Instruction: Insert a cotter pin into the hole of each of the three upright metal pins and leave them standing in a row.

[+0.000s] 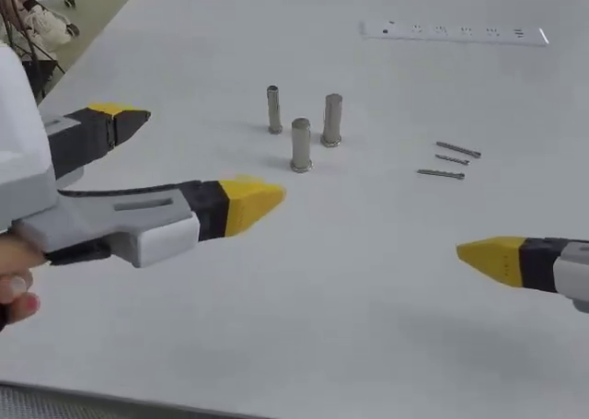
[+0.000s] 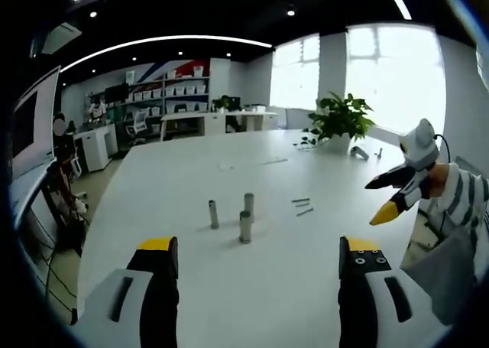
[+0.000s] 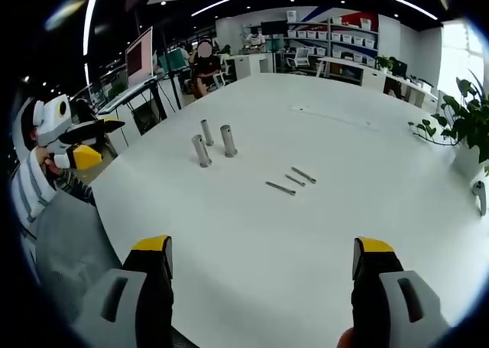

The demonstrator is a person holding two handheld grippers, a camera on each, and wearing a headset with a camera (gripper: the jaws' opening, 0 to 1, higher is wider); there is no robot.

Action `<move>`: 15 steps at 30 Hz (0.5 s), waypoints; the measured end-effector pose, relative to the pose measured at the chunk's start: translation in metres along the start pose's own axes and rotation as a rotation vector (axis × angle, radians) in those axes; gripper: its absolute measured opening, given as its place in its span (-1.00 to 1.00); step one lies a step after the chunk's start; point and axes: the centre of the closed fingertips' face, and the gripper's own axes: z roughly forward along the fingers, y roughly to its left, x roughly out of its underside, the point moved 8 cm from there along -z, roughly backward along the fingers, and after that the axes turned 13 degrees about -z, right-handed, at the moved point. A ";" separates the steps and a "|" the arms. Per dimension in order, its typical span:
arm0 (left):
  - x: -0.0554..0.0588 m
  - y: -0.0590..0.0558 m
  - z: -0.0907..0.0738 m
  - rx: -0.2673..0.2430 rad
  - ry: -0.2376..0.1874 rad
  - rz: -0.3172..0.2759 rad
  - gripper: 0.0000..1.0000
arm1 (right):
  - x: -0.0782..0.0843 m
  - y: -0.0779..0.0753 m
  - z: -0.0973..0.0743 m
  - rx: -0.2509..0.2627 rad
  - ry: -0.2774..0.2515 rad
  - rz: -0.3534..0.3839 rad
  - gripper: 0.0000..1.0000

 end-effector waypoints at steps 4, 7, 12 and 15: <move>0.000 -0.001 0.010 0.021 0.011 0.012 0.67 | -0.001 0.001 0.001 0.003 0.003 -0.010 0.94; -0.001 -0.001 0.018 0.033 0.015 0.018 0.65 | 0.005 0.001 0.004 0.001 0.029 -0.035 0.94; 0.001 -0.001 0.029 0.058 0.027 0.012 0.62 | 0.007 0.003 0.005 -0.013 0.028 -0.017 0.93; 0.002 0.000 0.035 0.075 0.034 0.004 0.59 | 0.009 0.004 0.008 -0.015 0.034 -0.022 0.92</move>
